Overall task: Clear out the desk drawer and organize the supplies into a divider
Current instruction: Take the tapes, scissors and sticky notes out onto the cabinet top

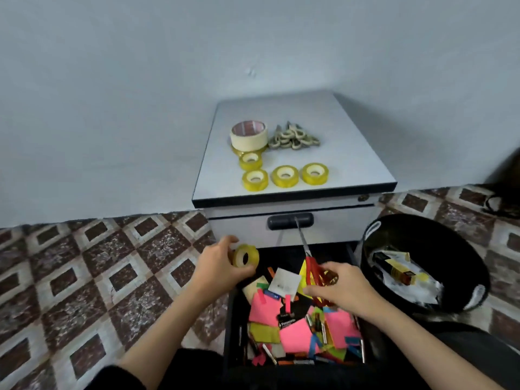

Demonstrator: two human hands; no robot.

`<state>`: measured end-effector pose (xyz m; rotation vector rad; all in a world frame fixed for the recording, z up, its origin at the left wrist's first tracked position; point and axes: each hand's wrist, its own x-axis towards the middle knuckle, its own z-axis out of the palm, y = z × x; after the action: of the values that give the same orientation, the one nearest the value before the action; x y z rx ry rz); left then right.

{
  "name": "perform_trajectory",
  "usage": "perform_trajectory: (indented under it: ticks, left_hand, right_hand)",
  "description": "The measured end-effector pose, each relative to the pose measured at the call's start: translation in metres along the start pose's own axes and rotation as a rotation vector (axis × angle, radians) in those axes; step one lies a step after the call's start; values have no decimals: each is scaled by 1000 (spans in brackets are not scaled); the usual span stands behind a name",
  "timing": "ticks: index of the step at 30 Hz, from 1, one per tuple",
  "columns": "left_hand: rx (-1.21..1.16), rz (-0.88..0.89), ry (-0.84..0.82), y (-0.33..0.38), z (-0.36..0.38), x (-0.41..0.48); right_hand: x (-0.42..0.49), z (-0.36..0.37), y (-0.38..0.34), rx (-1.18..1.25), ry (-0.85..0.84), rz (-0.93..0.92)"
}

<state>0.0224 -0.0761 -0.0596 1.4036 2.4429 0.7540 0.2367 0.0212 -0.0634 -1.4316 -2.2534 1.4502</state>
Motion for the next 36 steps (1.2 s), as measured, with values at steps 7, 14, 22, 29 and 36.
perform_trajectory:
  ticks: [7, 14, 22, 29, 36]
  left_hand:
    - [-60, 76, 198, 33, -62, 45]
    - [78, 5, 131, 27, -81, 106]
    - [26, 17, 53, 12, -65, 143]
    - [-99, 53, -5, -8, -54, 158]
    - [-301, 111, 136, -15, -49, 157]
  right_hand:
    - [-19, -65, -63, 82, 101, -166]
    - [6, -111, -97, 100, 227, -191]
    - [60, -142, -131, 42, 320, -140]
    - [129, -147, -167, -189, 437, -94]
    - [187, -131, -208, -355, 413, -105]
